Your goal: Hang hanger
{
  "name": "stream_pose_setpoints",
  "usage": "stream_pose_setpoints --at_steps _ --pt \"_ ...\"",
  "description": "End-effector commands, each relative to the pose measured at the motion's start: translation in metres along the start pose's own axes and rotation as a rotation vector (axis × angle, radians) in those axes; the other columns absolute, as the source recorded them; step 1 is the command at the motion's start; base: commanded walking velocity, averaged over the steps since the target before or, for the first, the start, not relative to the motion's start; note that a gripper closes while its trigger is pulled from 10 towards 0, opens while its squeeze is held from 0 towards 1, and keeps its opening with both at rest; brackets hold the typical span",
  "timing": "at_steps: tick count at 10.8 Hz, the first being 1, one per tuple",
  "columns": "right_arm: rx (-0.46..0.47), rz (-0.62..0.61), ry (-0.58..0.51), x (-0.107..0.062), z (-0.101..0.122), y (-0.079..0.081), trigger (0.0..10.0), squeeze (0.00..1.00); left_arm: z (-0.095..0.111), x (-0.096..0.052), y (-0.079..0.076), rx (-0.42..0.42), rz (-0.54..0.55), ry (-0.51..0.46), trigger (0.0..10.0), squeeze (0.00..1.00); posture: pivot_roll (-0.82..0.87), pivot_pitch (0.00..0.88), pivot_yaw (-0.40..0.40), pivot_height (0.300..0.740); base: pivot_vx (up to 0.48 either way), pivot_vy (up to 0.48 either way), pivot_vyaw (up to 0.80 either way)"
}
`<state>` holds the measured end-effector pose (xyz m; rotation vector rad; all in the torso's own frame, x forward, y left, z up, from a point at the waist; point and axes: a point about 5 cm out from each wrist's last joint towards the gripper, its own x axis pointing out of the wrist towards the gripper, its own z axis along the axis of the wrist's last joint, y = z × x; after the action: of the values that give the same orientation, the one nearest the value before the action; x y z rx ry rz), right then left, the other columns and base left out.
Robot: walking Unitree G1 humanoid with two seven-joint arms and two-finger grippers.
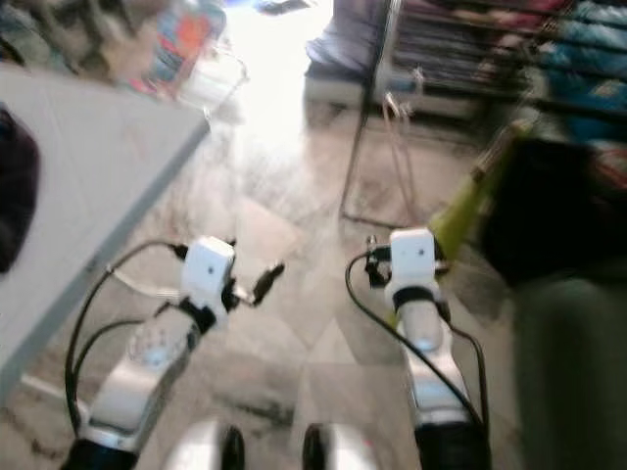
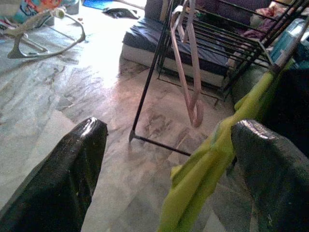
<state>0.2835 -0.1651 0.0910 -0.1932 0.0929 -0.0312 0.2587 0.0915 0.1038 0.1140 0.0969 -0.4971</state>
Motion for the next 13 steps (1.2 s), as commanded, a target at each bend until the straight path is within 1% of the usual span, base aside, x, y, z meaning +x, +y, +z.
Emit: stream_pose_setpoints --at_steps 1,2,4,5,8,10,13 --pt "-0.007 0.004 -0.004 0.0034 0.0007 -0.001 10.0 0.0 0.0033 -0.001 -0.0015 -0.019 0.007 -0.033 10.0 0.0 -0.01 0.106 -0.04 0.74 0.0 0.0 0.0" --pt "0.0 0.002 0.003 0.0057 0.0 -0.002 10.0 0.0 0.005 -0.002 0.0006 -0.021 0.001 -0.043 10.0 0.0 -0.01 0.105 -0.042 0.74 0.0 0.0 0.0" --pt "0.004 0.004 0.009 0.0078 -0.0006 -0.0015 10.0 0.0 0.0077 -0.0009 0.0066 -0.036 0.022 -0.059 10.0 0.0 -0.01 0.105 -0.042 0.74 0.0 0.0 -0.63" --pt "0.009 0.001 0.013 0.0083 -0.0013 -0.0012 10.0 0.0 0.0085 0.0 0.0078 -0.035 0.024 -0.063 10.0 0.0 -0.01 0.106 -0.041 0.74 0.0 -0.3 -0.8" --pt "0.002 0.008 0.017 0.0078 -0.0023 0.0006 10.0 0.0 0.008 0.0006 0.005 -0.044 0.017 -0.066 10.0 0.0 -0.02 0.108 -0.042 0.74 0.0 -0.449 -0.8" --pt "0.001 0.011 0.017 0.0091 -0.0017 0.0007 10.0 0.0 0.0077 0.0012 0.0056 -0.043 0.021 -0.064 10.0 0.0 -0.02 0.109 -0.044 0.74 0.0 -0.304 -0.75" --pt "0.005 0.03 0.015 0.0093 -0.0017 0.0037 10.0 0.0 0.0053 0.0008 0.0061 -0.042 0.028 -0.056 10.0 0.0 -0.02 0.107 -0.046 0.74 0.0 -0.298 0.0"
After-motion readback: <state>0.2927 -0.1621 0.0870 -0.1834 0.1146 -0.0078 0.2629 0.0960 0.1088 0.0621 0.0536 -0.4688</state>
